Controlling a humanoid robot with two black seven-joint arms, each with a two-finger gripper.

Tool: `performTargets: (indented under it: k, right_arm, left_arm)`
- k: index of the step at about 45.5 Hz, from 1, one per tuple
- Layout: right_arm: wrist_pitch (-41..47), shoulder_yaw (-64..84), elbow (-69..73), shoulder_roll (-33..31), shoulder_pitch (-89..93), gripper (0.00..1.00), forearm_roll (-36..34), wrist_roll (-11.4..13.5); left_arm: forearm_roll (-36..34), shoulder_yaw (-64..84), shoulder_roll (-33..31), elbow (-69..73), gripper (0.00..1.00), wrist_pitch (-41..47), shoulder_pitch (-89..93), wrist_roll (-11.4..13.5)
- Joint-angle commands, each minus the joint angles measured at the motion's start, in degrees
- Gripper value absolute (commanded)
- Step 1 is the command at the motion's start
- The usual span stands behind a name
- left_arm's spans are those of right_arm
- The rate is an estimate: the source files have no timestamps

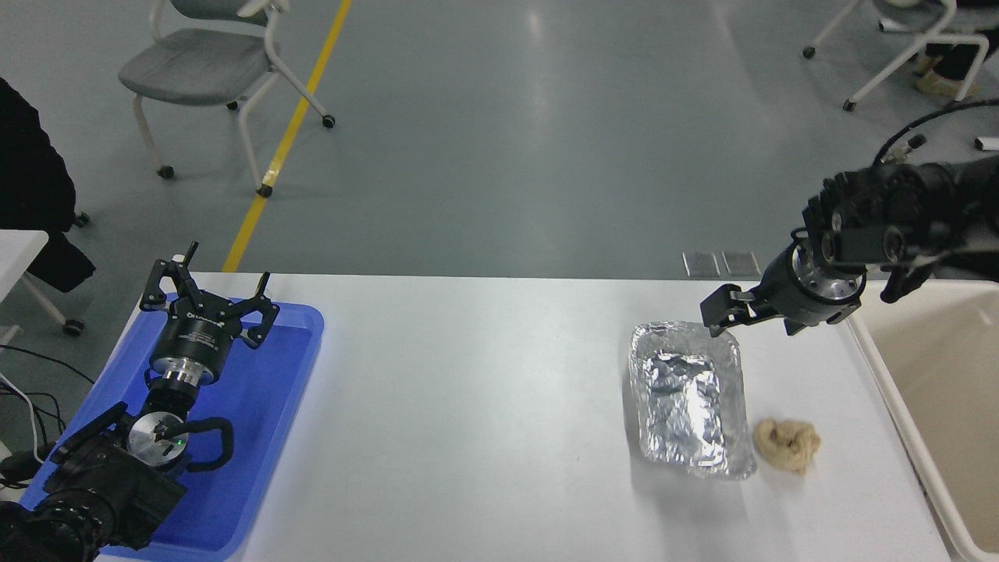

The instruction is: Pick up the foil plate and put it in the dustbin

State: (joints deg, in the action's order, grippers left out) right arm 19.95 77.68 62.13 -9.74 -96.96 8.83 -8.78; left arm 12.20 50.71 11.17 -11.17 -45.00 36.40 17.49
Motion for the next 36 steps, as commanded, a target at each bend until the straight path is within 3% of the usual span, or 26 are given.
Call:
performTargets:
  k: [1, 14, 20, 24, 31, 36]
  right_arm:
    - [-4.57, -3.4, -10.27, 0.07, 12.93, 1.0, 1.45, 0.34]
    - [-6.59, -6.57, -15.54, 0.07, 19.96, 1.0, 1.72, 0.96]
    - [-8.08, -9.82, -17.13, 0.77, 23.04, 1.0, 1.72, 4.65]
    - [-9.67, -11.32, -17.39, 0.78, 24.36, 1.0, 1.72, 5.7]
    - [-10.9, -11.41, -17.48, 0.86, 25.95, 0.82, 1.72, 5.79]
    - [-12.13, -11.58, -18.27, 0.86, 26.91, 0.6, 1.63, 5.79]
  left_arm:
    - [-0.07, 0.0, 0.0, 0.01, 1.0, 0.0, 0.08, 0.0]
    - [-0.07, 0.0, 0.0, 0.01, 1.0, 0.0, 0.08, 0.0]
    - [-0.07, 0.0, 0.0, -0.16, 1.0, 0.0, 0.08, 0.0]
    - [-0.07, 0.0, 0.0, -0.16, 1.0, 0.0, 0.08, 0.0]
    - [-0.07, 0.0, 0.0, 0.01, 1.0, 0.0, 0.08, 0.0]
    - [-0.07, 0.0, 0.0, 0.01, 1.0, 0.0, 0.08, 0.0]
